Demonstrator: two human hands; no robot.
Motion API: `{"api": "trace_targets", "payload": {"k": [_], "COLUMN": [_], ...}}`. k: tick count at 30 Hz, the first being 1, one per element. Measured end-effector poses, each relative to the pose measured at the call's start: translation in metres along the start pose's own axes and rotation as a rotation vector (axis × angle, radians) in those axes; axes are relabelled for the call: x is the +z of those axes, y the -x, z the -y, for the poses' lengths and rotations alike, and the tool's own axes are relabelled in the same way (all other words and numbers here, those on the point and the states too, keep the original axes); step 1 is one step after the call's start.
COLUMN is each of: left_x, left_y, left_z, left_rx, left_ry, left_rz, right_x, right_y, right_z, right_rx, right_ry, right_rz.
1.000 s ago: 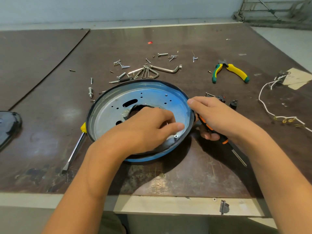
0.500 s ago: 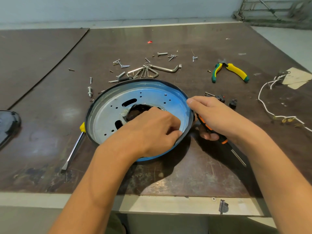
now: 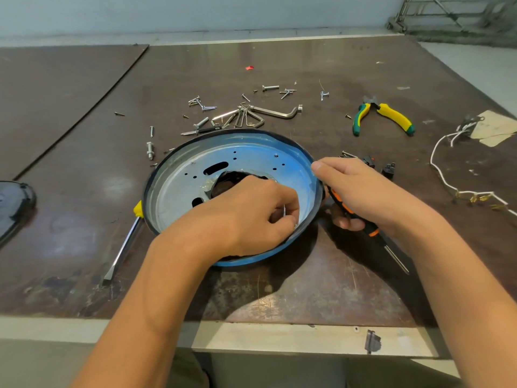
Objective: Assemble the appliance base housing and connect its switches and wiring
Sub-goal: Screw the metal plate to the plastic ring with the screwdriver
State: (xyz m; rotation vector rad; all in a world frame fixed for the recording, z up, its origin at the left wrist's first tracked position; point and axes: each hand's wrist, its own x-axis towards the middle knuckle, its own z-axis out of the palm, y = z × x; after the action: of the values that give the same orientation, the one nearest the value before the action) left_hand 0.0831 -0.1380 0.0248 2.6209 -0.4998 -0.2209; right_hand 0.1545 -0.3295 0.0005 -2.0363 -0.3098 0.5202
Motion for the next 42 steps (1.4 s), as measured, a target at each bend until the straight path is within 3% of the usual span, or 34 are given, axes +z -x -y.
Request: {"api": "trace_targets", "payload": {"k": [14, 26, 33, 42], "left_x": [0.002, 0.007, -0.011, -0.003], "left_y": [0.001, -0.008, 0.005, 0.004], "left_z": [-0.003, -0.006, 0.008, -0.004], "left_rx": [0.037, -0.08, -0.096, -0.035], "left_ry": [-0.101, -0.131, 0.158, -0.011], "left_rz": [-0.003, 0.007, 0.012, -0.018], "right_x": [0.0, 0.001, 0.0, 0.003], "right_y": [-0.001, 0.003, 0.006, 0.009], "right_z": [-0.002, 0.001, 0.005, 0.007], "right_rx": [-0.022, -0.029, -0.024, 0.004], "right_ry": [-0.012, -0.032, -0.052, -0.038], "right_rz": [0.002, 0.008, 0.011, -0.033]}}
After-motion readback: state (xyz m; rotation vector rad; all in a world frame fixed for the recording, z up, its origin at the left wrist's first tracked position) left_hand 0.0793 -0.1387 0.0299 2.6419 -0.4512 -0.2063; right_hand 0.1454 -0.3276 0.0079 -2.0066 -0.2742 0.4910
